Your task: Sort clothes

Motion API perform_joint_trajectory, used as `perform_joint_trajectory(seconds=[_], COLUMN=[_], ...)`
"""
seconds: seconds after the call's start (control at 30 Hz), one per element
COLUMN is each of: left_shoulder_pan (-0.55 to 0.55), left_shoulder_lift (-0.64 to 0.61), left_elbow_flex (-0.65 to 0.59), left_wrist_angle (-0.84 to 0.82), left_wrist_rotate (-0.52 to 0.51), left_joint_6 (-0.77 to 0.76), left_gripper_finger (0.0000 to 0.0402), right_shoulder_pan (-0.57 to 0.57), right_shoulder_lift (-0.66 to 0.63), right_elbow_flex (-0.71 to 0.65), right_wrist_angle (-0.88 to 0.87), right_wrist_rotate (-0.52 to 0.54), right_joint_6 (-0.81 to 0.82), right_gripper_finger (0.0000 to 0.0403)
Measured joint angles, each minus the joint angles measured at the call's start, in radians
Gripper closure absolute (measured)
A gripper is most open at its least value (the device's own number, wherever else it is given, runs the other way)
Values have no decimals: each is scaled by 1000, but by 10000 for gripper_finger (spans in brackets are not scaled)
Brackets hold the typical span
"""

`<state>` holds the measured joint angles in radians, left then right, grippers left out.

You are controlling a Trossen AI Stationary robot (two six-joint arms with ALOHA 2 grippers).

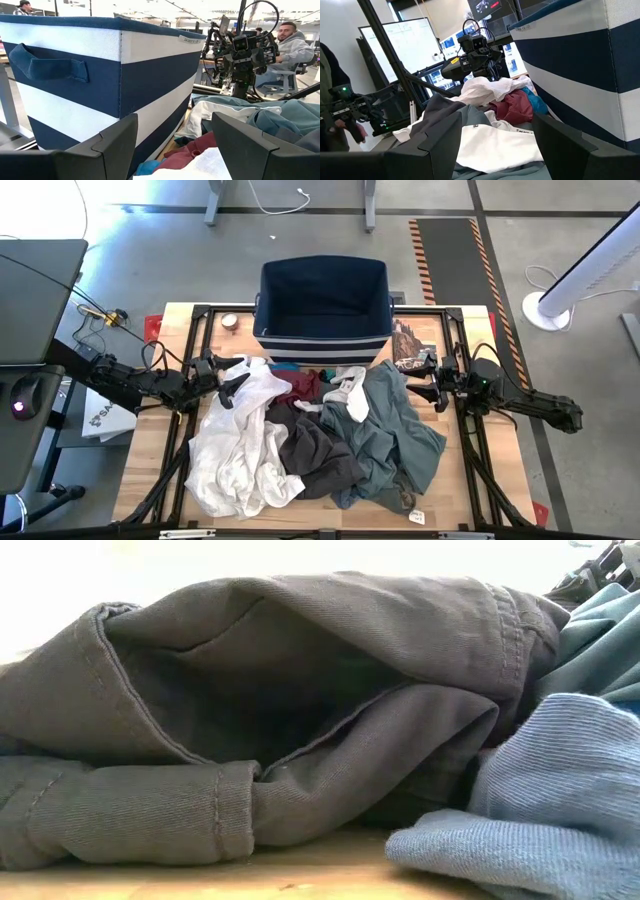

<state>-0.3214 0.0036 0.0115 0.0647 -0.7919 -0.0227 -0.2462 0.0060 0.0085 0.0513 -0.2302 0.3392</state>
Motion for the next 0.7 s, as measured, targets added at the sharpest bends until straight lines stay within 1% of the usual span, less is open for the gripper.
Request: perform_joint_trajectory(seconds=[0.37, 0.57, 0.7], left_shoulder_pan=[0, 0, 0], left_shoulder_lift=[0, 0, 0], left_elbow_flex=[0, 0, 0], left_wrist_angle=[3, 7, 14], left_wrist_rotate=[0, 6, 57], left_joint_6=[-20, -182, -334], left_gripper_finger=[150, 150, 150], right_shoulder_pan=[0, 0, 0], right_shoulder_lift=[0, 0, 0], right_elbow_flex=[0, 0, 0], right_wrist_angle=[0, 0, 0], right_wrist_rotate=[0, 0, 0], right_joint_6=[0, 0, 0], right_gripper_finger=[163, 163, 163])
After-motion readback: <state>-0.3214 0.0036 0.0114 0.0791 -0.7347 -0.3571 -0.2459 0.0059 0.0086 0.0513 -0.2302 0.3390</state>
